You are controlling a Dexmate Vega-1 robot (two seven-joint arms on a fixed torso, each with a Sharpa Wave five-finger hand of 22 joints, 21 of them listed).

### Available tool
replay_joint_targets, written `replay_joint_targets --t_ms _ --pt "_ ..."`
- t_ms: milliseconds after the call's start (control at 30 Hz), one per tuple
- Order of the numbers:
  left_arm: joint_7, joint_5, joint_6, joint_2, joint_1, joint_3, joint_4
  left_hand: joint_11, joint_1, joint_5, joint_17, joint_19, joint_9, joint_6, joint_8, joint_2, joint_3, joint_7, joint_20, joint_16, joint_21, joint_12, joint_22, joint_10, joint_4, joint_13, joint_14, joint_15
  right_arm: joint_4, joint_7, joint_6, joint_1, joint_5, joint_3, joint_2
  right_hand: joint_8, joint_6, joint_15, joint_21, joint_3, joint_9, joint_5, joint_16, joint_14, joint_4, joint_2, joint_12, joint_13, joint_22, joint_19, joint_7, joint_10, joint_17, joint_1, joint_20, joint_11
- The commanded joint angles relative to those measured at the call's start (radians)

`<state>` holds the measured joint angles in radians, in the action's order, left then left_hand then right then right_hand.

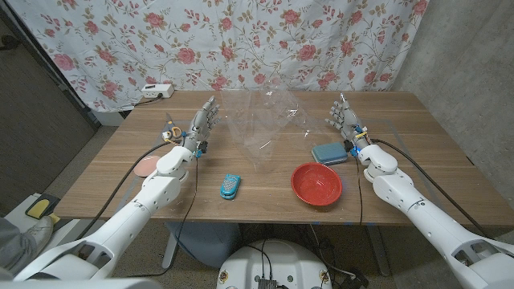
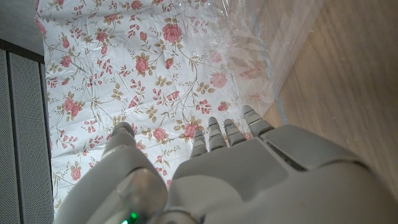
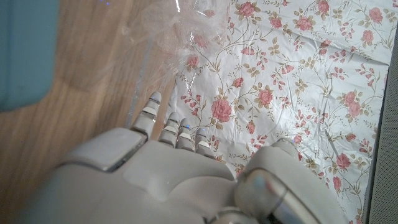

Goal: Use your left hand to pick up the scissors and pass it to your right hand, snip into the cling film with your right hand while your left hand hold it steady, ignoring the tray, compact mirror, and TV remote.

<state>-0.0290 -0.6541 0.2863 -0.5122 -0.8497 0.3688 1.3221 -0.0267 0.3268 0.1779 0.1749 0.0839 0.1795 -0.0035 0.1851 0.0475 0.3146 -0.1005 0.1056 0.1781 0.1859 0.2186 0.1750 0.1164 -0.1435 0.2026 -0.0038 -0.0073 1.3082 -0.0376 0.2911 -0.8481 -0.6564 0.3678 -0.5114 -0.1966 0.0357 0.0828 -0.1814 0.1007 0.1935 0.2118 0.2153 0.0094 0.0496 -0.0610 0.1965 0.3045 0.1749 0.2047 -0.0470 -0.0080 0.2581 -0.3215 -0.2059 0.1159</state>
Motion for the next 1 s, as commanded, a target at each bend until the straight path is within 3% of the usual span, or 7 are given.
replay_joint_targets --t_ms 33,500,567,633,767,1000 --pt "0.005 -0.013 -0.001 0.0 -0.016 -0.006 0.022 0.0 0.012 0.005 0.004 0.0 0.001 0.002 0.006 0.0 0.008 -0.009 0.01 0.006 0.007 0.004 0.002 0.008 -0.003 0.002 -0.002 -0.005 0.011 -0.02 0.0 -0.004 -0.013 0.0 -0.004 -0.006 0.0 0.008 -0.006 0.005 0.004 0.004 0.005 -0.002 -0.001 0.002 0.004 0.003 0.002 0.002 -0.007 0.0 0.002 -0.008 -0.007 0.008" --pt "0.005 0.01 0.039 0.0 -0.013 -0.008 -0.005 -0.001 0.011 0.001 0.004 -0.003 0.001 0.008 0.007 -0.009 0.004 -0.008 0.001 0.006 0.006 0.006 0.002 0.013 -0.004 0.002 -0.003 -0.006 0.04 0.007 -0.009 -0.011 0.008 0.002 -0.016 -0.007 -0.003 0.009 -0.006 0.005 0.003 0.003 0.006 -0.002 0.0 0.0 0.006 -0.001 0.002 0.0 -0.008 0.004 0.001 -0.01 -0.007 0.007" --pt "0.023 0.038 0.04 -0.011 -0.015 -0.002 0.006 -0.009 0.007 0.0 0.005 -0.027 0.001 -0.029 -0.005 -0.017 -0.001 -0.015 -0.012 -0.005 0.001 -0.012 0.003 -0.038 -0.001 0.002 -0.049 -0.011 0.047 0.018 -0.014 -0.013 0.01 0.002 -0.015 -0.007 -0.004 0.009 -0.007 0.004 0.003 0.002 0.005 -0.004 0.001 -0.001 0.007 -0.003 0.002 0.0 -0.011 0.007 0.0 -0.011 -0.006 0.006" --pt "0.02 0.044 0.045 -0.015 -0.016 -0.001 0.006 -0.005 0.008 0.001 0.005 -0.044 0.001 -0.064 -0.012 -0.017 -0.002 -0.01 -0.03 -0.006 -0.001 -0.023 0.003 -0.08 0.0 0.002 -0.077 -0.011 0.05 0.018 -0.017 -0.012 0.013 0.003 -0.018 -0.008 -0.006 0.008 -0.007 0.004 0.003 0.002 0.004 -0.005 0.002 -0.001 0.01 -0.005 0.001 0.0 -0.012 0.016 -0.001 -0.013 -0.006 -0.003" --pt "0.038 0.065 0.054 -0.02 -0.022 0.001 0.013 -0.003 0.008 0.001 0.005 -0.047 0.001 -0.059 -0.008 -0.017 -0.002 -0.007 -0.034 -0.005 -0.001 -0.022 0.003 -0.081 0.001 0.002 -0.078 -0.01 0.08 0.026 -0.027 -0.018 0.023 0.004 -0.032 -0.009 -0.009 0.003 -0.008 0.004 0.003 0.001 0.002 -0.008 0.004 0.0 0.01 -0.007 0.001 -0.001 -0.021 0.017 -0.002 -0.015 -0.006 -0.005" --pt "0.097 0.115 0.04 -0.041 -0.044 0.003 0.057 0.001 0.008 0.001 0.005 -0.044 0.001 -0.037 0.003 -0.017 -0.002 0.014 -0.038 0.001 0.003 -0.014 0.002 -0.07 0.002 0.002 -0.075 -0.009 0.119 0.04 -0.034 -0.022 0.069 0.011 -0.068 -0.007 -0.007 0.006 -0.007 0.004 0.003 0.0 -0.003 -0.02 0.007 0.002 0.007 -0.013 0.001 -0.006 -0.04 0.013 -0.005 -0.019 -0.007 0.013"
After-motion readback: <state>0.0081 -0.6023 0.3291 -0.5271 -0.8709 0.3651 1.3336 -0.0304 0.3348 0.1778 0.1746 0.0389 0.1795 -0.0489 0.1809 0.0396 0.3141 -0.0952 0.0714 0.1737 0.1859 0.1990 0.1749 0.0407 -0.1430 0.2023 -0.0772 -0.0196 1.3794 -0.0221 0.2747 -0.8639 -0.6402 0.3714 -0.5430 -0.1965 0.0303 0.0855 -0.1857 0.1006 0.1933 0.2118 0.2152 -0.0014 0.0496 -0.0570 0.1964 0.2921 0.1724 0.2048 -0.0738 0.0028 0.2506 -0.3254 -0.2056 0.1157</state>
